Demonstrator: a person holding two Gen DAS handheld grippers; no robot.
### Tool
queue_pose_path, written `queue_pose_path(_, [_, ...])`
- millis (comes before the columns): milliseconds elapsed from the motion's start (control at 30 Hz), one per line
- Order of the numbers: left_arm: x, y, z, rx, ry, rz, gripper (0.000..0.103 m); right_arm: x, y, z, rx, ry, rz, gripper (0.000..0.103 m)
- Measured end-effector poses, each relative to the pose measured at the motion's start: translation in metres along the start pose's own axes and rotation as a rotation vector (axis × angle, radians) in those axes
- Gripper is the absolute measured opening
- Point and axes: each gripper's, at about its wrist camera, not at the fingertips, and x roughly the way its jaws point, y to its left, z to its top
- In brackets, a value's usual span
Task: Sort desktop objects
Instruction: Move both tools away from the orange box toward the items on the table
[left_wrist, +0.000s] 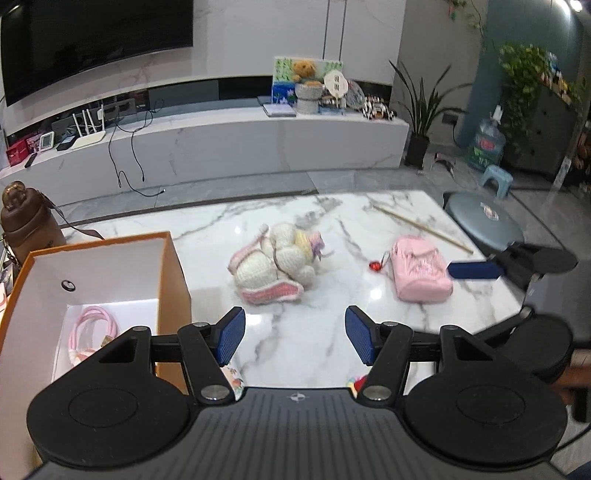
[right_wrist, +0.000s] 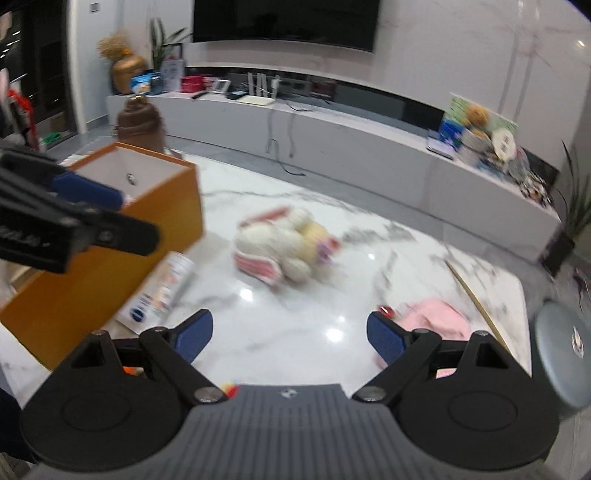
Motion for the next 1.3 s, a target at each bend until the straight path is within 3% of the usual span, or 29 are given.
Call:
queue_pose_path(367, [0.019,-0.017,-0.008,0.094,0.059,0.014,0.07,0.023,-0.023,-0.028,0.035,0.041,0.036,0.091])
queue_pose_path(467, [0.02,-0.006,-0.003,0.096,0.067,0.03,0.082,0.034,-0.006,-0.032,-0.006,0.05,0.118,0.091])
queue_pose_path(600, [0.029,0.013,-0.001,0.035,0.102,0.05,0.082,0.05,0.026,-0.037,-0.084,0.073,0.197,0.091])
queue_pose_path(733, [0.026,0.033,0.002,-0.03,0.056,0.039,0.082,0.064,0.052,-0.035,-0.091,0.063,0.249,0.088])
queue_pose_path(1033, [0.019,0.089,0.006,-0.246,0.007,0.041,0.082,0.104,0.091,0.003,0.056,0.068,0.259,0.088])
queue_pose_path(1233, [0.01,0.106,0.007,-0.268,-0.028,0.025,0.082,0.144,0.114,0.018,0.11,0.125,0.213,0.088])
queue_pose_path(1300, [0.011,0.112,0.005,-0.276,-0.015,0.021,0.082,0.157,0.119,0.017,0.097,0.156,0.182,0.081])
